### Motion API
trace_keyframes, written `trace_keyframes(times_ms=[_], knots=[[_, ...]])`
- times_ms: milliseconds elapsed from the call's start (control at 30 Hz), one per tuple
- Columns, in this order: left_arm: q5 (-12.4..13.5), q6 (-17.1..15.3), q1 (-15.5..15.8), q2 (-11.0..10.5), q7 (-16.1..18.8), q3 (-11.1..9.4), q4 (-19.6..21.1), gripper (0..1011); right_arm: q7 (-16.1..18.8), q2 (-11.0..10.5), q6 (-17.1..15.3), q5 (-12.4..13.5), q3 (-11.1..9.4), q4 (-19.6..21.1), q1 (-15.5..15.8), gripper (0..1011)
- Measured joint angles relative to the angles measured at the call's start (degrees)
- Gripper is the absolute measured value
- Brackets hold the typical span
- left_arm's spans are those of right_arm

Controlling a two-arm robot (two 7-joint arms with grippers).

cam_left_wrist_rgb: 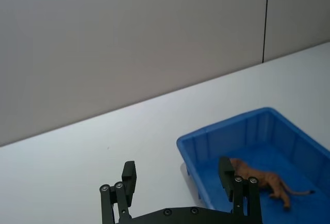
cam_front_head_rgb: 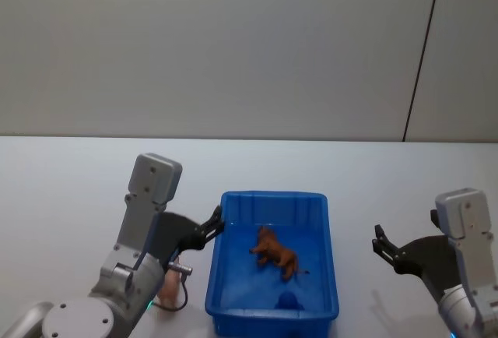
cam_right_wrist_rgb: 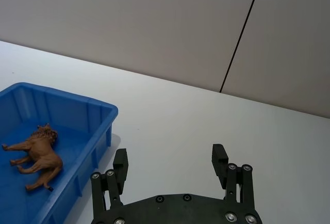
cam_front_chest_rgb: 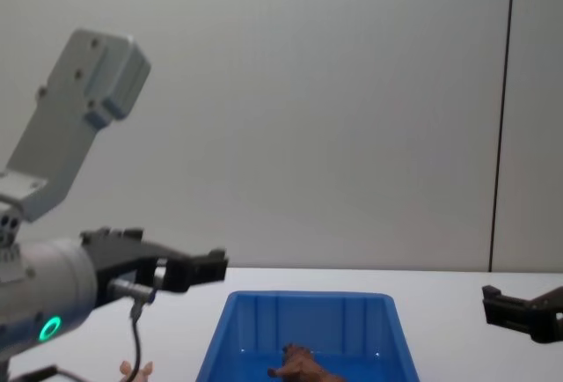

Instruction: Pick up the two dolls from the table and place them into the box.

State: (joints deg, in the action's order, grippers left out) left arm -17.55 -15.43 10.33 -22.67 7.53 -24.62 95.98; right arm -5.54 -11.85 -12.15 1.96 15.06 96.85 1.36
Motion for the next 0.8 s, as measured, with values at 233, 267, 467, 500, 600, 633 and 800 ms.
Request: trace_keyframes(times_ms=[233, 267, 467, 500, 600, 633, 800], knots=[[-1.66, -4.25, -1.07, -0.65, 1.26, 0.59, -0.25, 1001, -0.17, -0.06, -0.01, 0.0, -0.03, 0.14, 0.12, 1001], [-1.78, -4.6, -1.15, -0.7, 1.32, 0.65, -0.33, 1001, -0.2, -0.07, -0.01, 0.0, -0.04, 0.16, 0.14, 1001], [-2.6, -7.22, -1.75, -1.03, 1.46, 1.05, -1.41, 1001, -0.28, -0.1, -0.01, 0.0, -0.08, 0.2, 0.18, 1001], [-2.67, -7.43, -1.78, -1.05, 1.46, 1.07, -1.48, 1001, -0.29, -0.1, -0.01, 0.0, -0.08, 0.21, 0.19, 1001], [-2.92, -8.22, -1.98, -1.13, 1.45, 1.21, -1.98, 1001, -0.31, -0.12, -0.01, 0.0, -0.08, 0.22, 0.21, 1001], [-2.92, -8.22, -1.98, -1.13, 1.45, 1.21, -1.98, 1001, -0.32, -0.12, -0.01, 0.0, -0.08, 0.23, 0.21, 1001], [-3.56, -9.15, -2.33, -1.21, 1.2, 1.46, -2.79, 1001, -0.35, -0.15, 0.0, 0.0, -0.08, 0.25, 0.23, 1001]])
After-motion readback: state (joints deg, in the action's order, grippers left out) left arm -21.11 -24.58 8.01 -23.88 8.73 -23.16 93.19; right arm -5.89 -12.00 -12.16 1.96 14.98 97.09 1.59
